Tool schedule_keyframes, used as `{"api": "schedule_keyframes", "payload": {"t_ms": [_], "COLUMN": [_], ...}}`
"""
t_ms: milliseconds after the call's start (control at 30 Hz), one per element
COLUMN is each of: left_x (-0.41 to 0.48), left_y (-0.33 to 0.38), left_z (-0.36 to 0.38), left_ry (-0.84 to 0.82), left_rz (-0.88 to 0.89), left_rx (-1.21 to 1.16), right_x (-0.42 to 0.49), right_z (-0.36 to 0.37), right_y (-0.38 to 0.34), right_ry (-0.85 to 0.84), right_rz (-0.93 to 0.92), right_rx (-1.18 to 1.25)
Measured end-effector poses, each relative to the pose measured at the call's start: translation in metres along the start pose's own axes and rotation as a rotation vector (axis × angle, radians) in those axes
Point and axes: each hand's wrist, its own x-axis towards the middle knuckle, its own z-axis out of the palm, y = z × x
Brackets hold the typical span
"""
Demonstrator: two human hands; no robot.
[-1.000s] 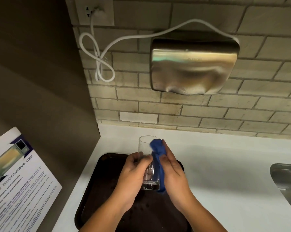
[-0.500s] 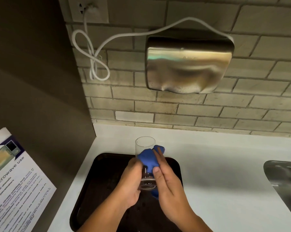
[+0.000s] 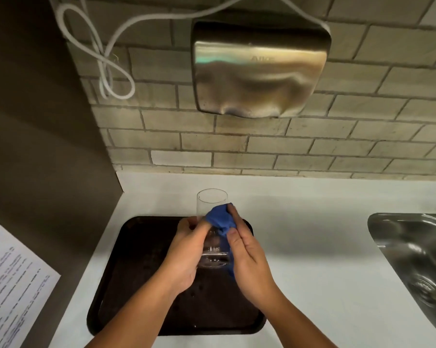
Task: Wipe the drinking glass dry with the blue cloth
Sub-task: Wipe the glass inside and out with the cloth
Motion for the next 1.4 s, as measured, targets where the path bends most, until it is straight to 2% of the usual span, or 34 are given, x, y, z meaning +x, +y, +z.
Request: {"api": "schedule_keyframes", "payload": {"t_ms": [133, 300, 433, 633, 833, 933, 1000, 1100, 1167, 1267, 1400], "left_x": [-0.002, 0.001, 0.004, 0.005, -0.001, -0.006, -0.009, -0.013, -0.014, -0.015, -0.004], "left_y": [0.0, -0.003, -0.008, -0.007, -0.012, -0.018, -0.02, -0.02, -0.017, -0.01, -0.009], "left_z": [0.0, -0.004, -0.003, -0.013, -0.018, -0.014, -0.008, 0.001, 0.004, 0.006, 0.006], "left_ry": [-0.022, 0.009, 0.008, -0.151, -0.221, -0.259, -0.253, -0.233, -0.216, -0.17, 0.011], "left_rz": [-0.005, 0.021, -0.083, -0.201, -0.217, -0.192, -0.161, -0.073, 0.033, 0.209, 0.34], "left_rx": [0.026, 0.068, -0.021, -0.326, -0.309, -0.294, -0.25, -0.147, -0.091, 0.059, 0.096], "right_x": [0.002, -0.005, -0.005, -0.033, -0.03, -0.008, 0.008, 0.023, 0.024, 0.015, 0.003], "right_z": [0.002, 0.005, 0.001, 0.006, 0.003, -0.001, -0.002, -0.002, 0.0, 0.001, 0.007], "right_y": [0.0, 0.005, 0.001, 0.01, 0.018, 0.019, 0.014, 0.002, -0.002, 0.0, 0.001], "right_ry": [0.05, 0.024, 0.028, -0.014, -0.138, -0.106, -0.031, 0.064, 0.051, 0.012, -0.024], "right_rz": [0.024, -0.02, 0.041, -0.124, -0.216, -0.231, -0.125, 0.223, 0.387, 0.46, 0.454], "right_rx": [0.026, -0.033, -0.004, -0.114, -0.122, -0.115, 0.073, 0.517, 0.714, 0.814, 0.802]}}
